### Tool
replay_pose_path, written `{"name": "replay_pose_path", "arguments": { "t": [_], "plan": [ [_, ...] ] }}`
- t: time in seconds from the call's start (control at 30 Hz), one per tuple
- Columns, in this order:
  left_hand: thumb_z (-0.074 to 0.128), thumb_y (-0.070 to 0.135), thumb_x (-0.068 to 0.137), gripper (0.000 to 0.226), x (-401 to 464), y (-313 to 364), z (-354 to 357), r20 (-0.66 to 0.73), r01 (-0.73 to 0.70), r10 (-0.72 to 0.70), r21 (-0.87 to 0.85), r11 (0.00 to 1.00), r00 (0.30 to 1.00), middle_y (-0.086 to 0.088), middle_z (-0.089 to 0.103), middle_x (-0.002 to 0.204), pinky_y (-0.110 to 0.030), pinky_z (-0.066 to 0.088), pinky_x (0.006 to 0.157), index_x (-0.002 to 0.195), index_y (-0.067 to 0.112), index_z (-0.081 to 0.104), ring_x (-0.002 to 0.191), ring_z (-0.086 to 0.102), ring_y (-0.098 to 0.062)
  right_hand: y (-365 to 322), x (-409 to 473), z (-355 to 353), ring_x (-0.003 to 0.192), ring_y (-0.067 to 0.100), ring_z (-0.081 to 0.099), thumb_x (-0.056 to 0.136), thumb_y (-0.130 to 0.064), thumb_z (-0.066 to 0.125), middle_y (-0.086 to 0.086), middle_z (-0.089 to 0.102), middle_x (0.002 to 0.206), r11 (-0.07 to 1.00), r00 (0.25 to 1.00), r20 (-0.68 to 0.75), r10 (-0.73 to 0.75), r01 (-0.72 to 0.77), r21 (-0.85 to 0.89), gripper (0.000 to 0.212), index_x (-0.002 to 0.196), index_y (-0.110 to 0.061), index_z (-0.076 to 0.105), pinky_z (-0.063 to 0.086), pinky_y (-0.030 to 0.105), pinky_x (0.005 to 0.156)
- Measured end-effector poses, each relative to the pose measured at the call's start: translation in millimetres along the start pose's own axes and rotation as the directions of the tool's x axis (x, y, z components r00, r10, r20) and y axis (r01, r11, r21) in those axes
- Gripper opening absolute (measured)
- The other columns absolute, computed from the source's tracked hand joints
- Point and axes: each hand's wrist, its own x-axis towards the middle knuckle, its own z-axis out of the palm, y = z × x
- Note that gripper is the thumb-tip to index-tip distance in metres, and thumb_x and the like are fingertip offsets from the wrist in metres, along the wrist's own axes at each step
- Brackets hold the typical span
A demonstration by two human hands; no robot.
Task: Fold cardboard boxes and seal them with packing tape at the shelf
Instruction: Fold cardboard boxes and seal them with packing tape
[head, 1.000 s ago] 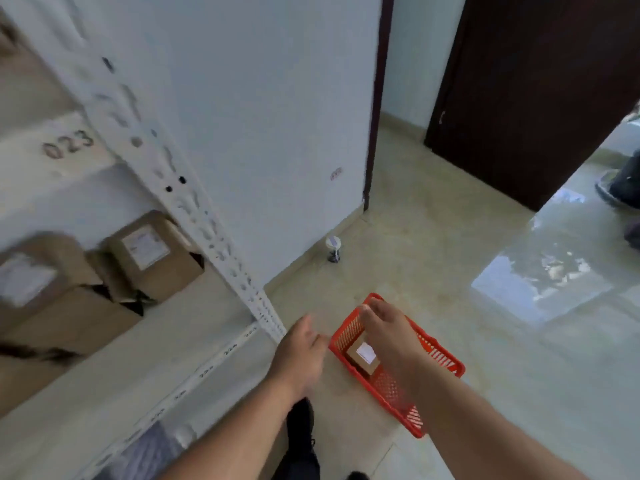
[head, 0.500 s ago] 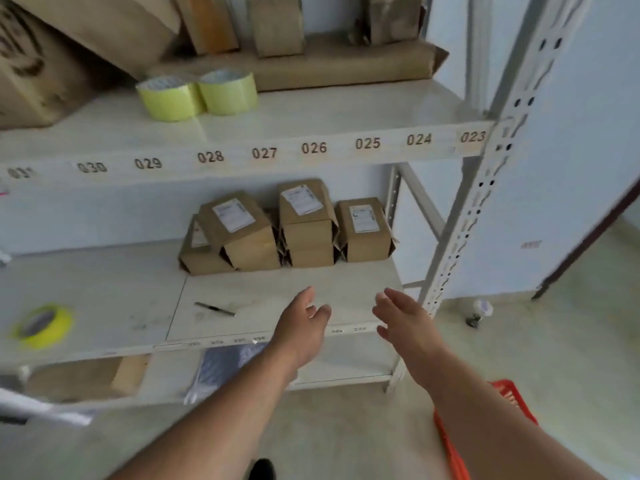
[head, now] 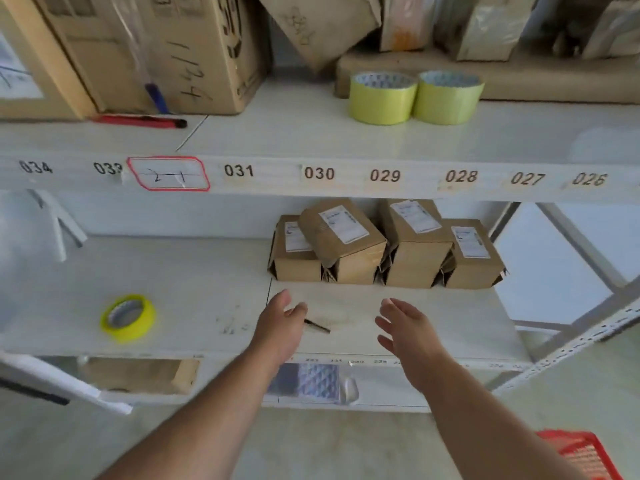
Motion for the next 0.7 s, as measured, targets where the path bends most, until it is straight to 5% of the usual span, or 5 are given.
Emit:
{"name": "replay_pose_path", "arguments": {
  "t": [0.1,0.33,0.47,0.53,0.7],
  "plan": [
    [0.050,0.037,0.107,0.057,18.6,-8.1,-26.6,0.026,0.025,-0.025,0.001,1.000,0.999,0.004,0.039,0.162,-0.030,0.035,0.100,0.159,0.021,0.034,0.128,0.049,-0.014,3.0,3.2,34.9,0.120,0.016,0.063,0.104,-0.035,0.061,0.000,0.065,0.125,0.999,1.000,-0.006,0.029,-0.029,0.031,0.052,0.150,-0.013,0.050,0.052,0.042,0.105],
    [0.054,0.042,0.104,0.053,81.3,-3.2,-28.9,0.060,0.030,-0.030,-0.001,1.000,0.998,0.004,0.047,0.152,-0.026,0.044,0.088,0.151,0.021,0.044,0.125,0.051,-0.019,-14.8,40.3,62.4,0.120,0.018,0.064,0.105,-0.033,0.061,-0.002,0.064,0.125,0.995,0.994,-0.062,0.085,-0.081,0.061,0.051,0.150,-0.012,0.049,0.054,0.042,0.103],
    [0.064,0.074,0.079,0.081,117.5,11.6,4.0,0.144,0.153,-0.127,-0.185,0.971,0.981,0.000,0.057,0.135,-0.049,0.052,0.103,0.140,0.023,0.047,0.114,0.058,-0.020,-33.9,72.5,59.1,0.115,0.019,0.065,0.104,-0.033,0.063,-0.001,0.064,0.121,0.992,0.988,-0.134,0.080,-0.066,0.105,0.040,0.139,-0.016,0.057,0.056,0.044,0.101],
    [0.070,0.083,0.071,0.103,135.2,21.6,27.3,0.206,0.277,-0.222,-0.299,0.913,0.953,-0.001,0.050,0.143,-0.053,0.051,0.105,0.150,0.024,0.038,0.126,0.052,-0.026,-38.0,89.7,51.5,0.115,0.018,0.065,0.103,-0.033,0.063,-0.001,0.065,0.120,0.992,0.983,-0.169,0.074,-0.056,0.109,0.035,0.134,-0.017,0.060,0.057,0.044,0.101],
    [0.077,0.081,0.066,0.115,173.7,32.1,79.0,0.285,0.367,-0.268,-0.392,0.844,0.920,-0.003,0.041,0.153,-0.062,0.043,0.110,0.158,0.034,0.026,0.139,0.042,-0.034,-32.8,108.8,22.1,0.114,0.018,0.066,0.104,-0.031,0.063,-0.002,0.067,0.118,0.995,0.979,-0.194,0.063,-0.046,0.092,0.016,0.117,-0.022,0.063,0.056,0.046,0.102]
  ]
}}
